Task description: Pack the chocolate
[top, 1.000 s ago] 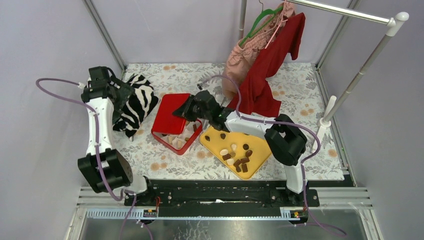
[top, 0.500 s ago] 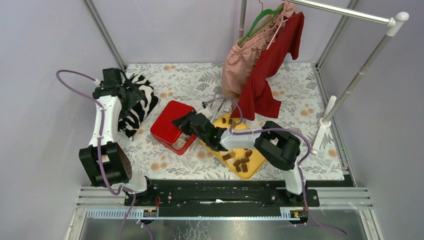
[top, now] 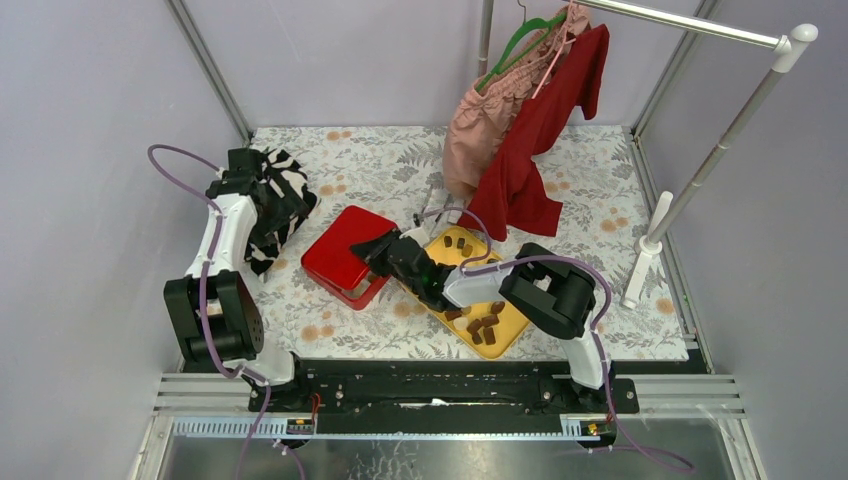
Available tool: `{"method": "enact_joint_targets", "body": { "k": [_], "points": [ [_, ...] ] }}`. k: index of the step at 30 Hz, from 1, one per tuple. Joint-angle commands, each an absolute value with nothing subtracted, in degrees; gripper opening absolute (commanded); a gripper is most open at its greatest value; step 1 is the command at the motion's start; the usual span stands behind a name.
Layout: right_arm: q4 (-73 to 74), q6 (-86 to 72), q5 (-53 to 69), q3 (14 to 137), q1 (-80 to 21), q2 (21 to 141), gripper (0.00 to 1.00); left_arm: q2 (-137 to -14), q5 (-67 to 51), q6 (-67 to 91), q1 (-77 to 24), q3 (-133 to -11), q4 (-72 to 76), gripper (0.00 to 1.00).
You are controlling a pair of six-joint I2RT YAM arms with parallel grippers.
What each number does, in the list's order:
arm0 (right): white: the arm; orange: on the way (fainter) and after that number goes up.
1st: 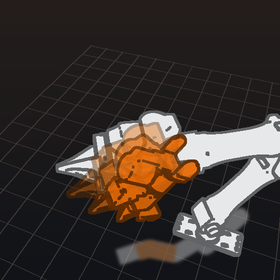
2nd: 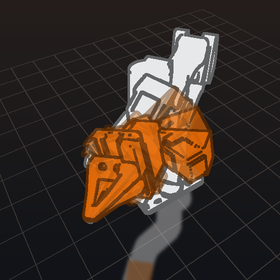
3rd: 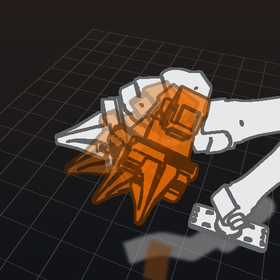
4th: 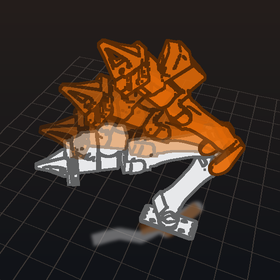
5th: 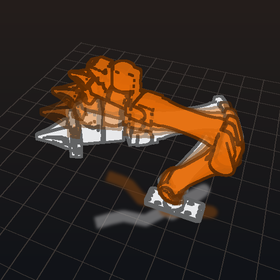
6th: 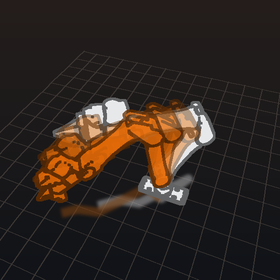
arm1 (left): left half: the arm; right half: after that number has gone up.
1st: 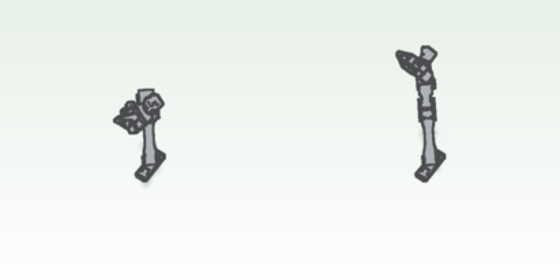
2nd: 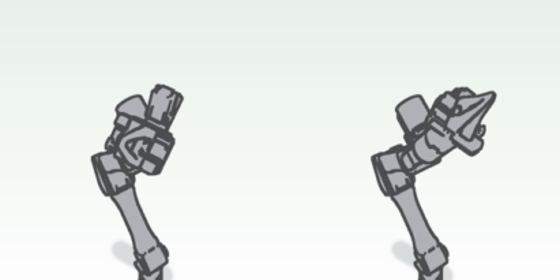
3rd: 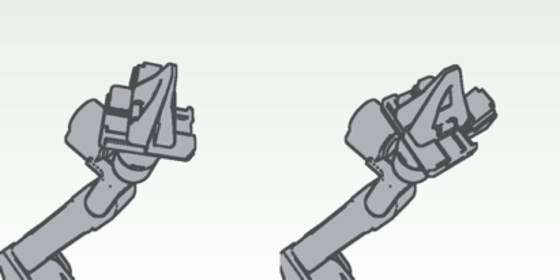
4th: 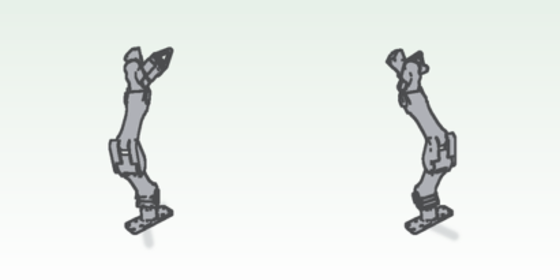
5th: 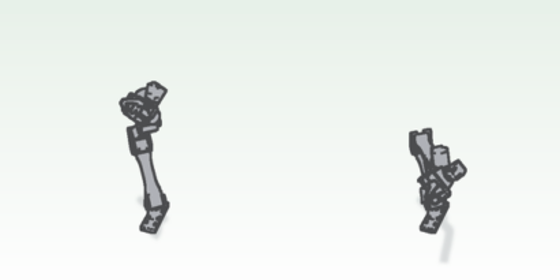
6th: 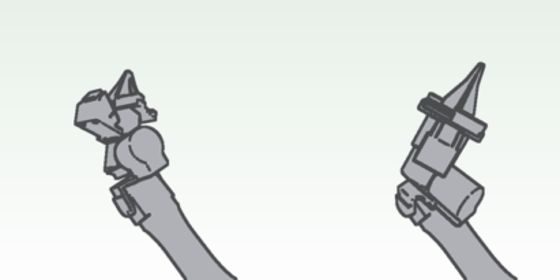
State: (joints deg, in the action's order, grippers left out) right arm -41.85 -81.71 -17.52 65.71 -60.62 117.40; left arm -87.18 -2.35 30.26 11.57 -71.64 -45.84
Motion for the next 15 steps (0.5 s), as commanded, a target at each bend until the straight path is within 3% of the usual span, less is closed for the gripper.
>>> {"method": "enact_joint_targets", "body": {
  "k": [1,15],
  "points": [
    [-54.8,-80.2,-19.3,63.3,-60.8,116.2,0.0,-85.6,-2.4,29.6,11.3,-71.4,-42.4,0.93],
    [-64.0,-82.0,-15.8,62.7,-60.8,120.2,0.0,-85.9,-5.1,30.4,11.4,-68.5,-40.7,0.94]
  ]
}}
